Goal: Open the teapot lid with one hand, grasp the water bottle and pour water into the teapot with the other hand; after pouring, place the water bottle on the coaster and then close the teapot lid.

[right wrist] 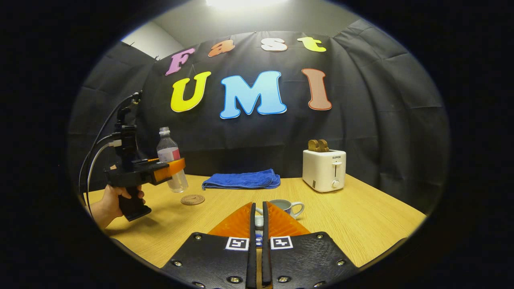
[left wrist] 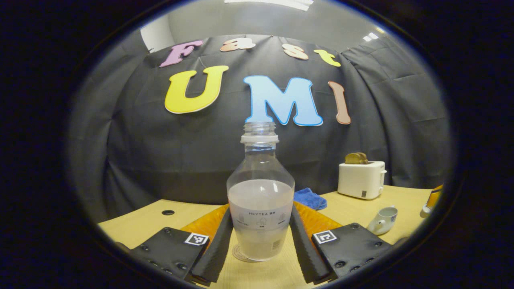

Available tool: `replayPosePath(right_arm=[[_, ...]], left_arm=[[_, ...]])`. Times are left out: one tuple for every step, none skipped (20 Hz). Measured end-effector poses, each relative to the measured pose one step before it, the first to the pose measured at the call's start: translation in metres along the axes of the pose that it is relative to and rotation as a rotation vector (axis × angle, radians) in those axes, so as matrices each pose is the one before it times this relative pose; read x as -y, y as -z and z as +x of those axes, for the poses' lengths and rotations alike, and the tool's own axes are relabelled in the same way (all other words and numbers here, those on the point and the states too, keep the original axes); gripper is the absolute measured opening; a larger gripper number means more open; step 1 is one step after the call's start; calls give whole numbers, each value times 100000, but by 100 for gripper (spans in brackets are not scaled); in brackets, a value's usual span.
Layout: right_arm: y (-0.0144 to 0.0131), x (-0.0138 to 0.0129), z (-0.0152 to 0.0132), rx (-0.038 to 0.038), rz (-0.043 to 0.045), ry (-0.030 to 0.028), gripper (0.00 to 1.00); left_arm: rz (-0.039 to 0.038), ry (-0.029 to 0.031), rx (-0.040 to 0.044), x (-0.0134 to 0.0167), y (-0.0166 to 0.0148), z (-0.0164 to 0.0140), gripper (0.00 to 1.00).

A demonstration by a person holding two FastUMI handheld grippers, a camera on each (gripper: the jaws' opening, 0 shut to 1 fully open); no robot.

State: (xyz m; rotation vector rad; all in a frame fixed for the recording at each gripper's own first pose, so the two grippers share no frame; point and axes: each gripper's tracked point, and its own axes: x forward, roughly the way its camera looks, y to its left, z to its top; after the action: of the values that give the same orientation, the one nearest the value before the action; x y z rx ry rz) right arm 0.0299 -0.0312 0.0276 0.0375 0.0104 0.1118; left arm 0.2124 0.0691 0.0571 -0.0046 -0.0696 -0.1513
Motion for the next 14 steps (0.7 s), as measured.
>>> replayPosePath(right_arm=[[145, 50, 143, -324, 301, -25, 5], [172, 28, 104, -471, 140, -309, 5], [277, -38, 93, -481, -244, -278, 5], [122, 84, 75, -401, -312, -20, 5], [30, 158, 121, -103, 163, -24, 5], [59, 78, 122, -270, 390, -61, 5], [54, 75, 72, -233, 275, 24, 5], [56, 168, 121, -129, 133, 264, 5], [61, 175, 68, -100, 101, 210, 5], [60, 115, 51, -218, 152, 212, 5], [84, 83, 29, -206, 268, 141, 5], [17, 78, 31, -176, 205, 110, 5], [38, -6, -5, -76, 101, 94, 5], [-49, 7, 7, 94, -24, 135, 5]], left_arm=[[-704, -527, -861, -552, 656, 1079, 86], [-383, -329, -1040, -358, 595, 845, 86], [-99, 223, -881, -109, 644, 766, 86], [299, -177, -1006, -180, 590, 573, 87], [714, -137, -1036, -149, 570, 595, 86], [55, 12, -1696, -163, 771, 514, 86], [-625, 119, -2026, -57, 929, 403, 87], [-1157, 571, -1608, -2, 706, 279, 87], [-630, 14, -1368, -159, 600, 311, 87], [283, -618, -1594, -330, 565, 313, 87], [11, -413, -1237, -294, 601, 178, 86], [375, 21, -1037, -167, 406, 278, 86], [443, -112, -476, -166, 180, 162, 86], [138, 245, 128, -61, -30, 200, 87]])
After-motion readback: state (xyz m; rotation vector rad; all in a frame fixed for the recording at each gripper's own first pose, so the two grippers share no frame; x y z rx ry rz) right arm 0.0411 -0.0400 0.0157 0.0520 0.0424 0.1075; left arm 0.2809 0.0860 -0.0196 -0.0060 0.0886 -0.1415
